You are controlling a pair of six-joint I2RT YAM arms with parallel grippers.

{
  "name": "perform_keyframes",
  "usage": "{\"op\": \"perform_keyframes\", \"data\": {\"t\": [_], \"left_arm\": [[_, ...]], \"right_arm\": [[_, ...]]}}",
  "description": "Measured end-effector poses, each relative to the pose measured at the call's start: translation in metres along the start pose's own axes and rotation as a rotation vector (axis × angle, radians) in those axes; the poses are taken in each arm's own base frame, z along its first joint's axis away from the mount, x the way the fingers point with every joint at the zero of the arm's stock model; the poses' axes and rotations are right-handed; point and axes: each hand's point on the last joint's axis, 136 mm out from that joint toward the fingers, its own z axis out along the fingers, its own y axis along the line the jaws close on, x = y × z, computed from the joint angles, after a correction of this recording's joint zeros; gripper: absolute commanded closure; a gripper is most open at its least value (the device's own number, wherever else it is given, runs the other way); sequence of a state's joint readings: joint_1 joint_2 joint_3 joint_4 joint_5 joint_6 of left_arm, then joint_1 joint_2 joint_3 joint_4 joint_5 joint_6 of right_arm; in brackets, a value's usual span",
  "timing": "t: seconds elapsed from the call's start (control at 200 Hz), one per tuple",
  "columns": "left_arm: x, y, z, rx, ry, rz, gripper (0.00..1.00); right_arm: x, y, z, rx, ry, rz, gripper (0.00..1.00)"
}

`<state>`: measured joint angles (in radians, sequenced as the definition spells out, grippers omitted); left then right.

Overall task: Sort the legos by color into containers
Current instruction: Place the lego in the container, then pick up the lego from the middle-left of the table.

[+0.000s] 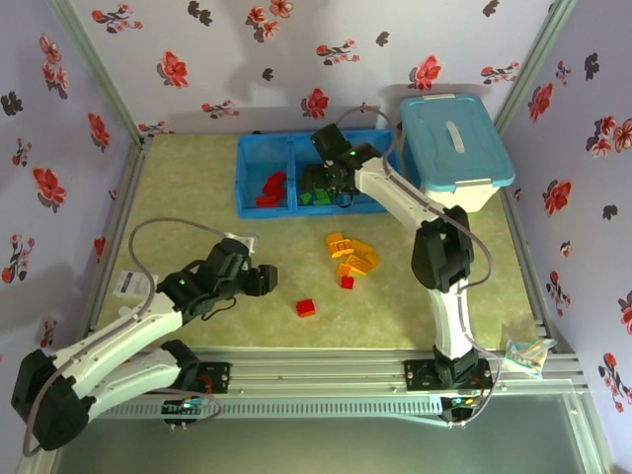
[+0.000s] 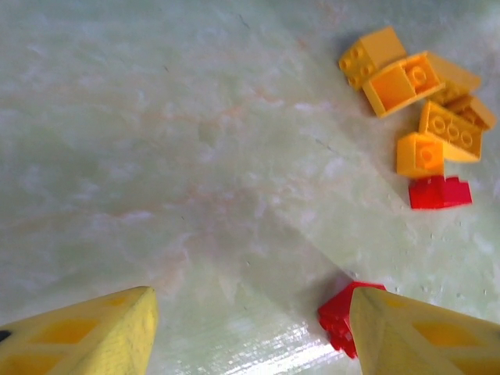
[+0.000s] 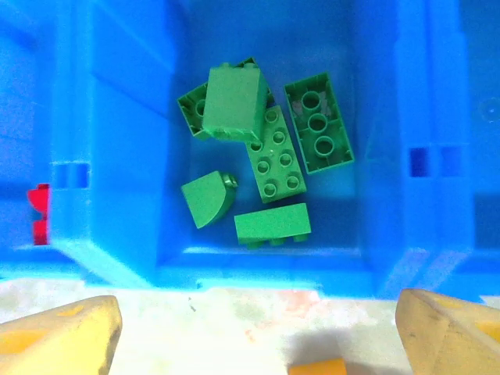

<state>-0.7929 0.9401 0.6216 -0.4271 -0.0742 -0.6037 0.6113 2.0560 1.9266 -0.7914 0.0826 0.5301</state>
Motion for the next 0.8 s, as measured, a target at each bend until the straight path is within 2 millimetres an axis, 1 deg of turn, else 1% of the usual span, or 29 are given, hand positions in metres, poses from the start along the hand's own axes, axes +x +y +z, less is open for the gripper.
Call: {"op": "perform_keyframes", "data": {"t": [0.17, 0.23, 0.305, 0.405, 0.575, 0.725, 0.8], "left_arm": [[0.027, -0.018, 0.015, 0.01, 0.099, 0.055, 0.31], [0.035, -0.024, 0.02, 0.012, 0.129, 0.074, 0.3], [0.044, -0.033, 0.025, 0.016, 0.163, 0.097, 0.3], [0.052, -0.047, 0.033, 0.019, 0.199, 0.123, 0.3], [0.063, -0.062, 0.049, -0.002, 0.258, 0.156, 0.29], [0.071, -0.077, 0.06, -0.014, 0.301, 0.181, 0.28], [0.074, -0.082, 0.065, -0.027, 0.321, 0.199, 0.28]], "right_arm": [[-0.003, -0.002, -0.046, -0.047, -0.075, 0.008, 0.1], [-0.002, -0.004, -0.058, -0.062, -0.099, 0.011, 0.1], [0.002, -0.008, -0.069, -0.075, -0.118, 0.015, 0.1], [0.012, -0.015, -0.074, -0.079, -0.124, 0.016, 0.1], [0.034, -0.031, -0.071, -0.052, -0.102, 0.015, 0.09], [0.045, -0.044, -0.075, -0.038, -0.107, 0.023, 0.09], [0.047, -0.049, -0.078, -0.037, -0.117, 0.032, 0.09]]}}
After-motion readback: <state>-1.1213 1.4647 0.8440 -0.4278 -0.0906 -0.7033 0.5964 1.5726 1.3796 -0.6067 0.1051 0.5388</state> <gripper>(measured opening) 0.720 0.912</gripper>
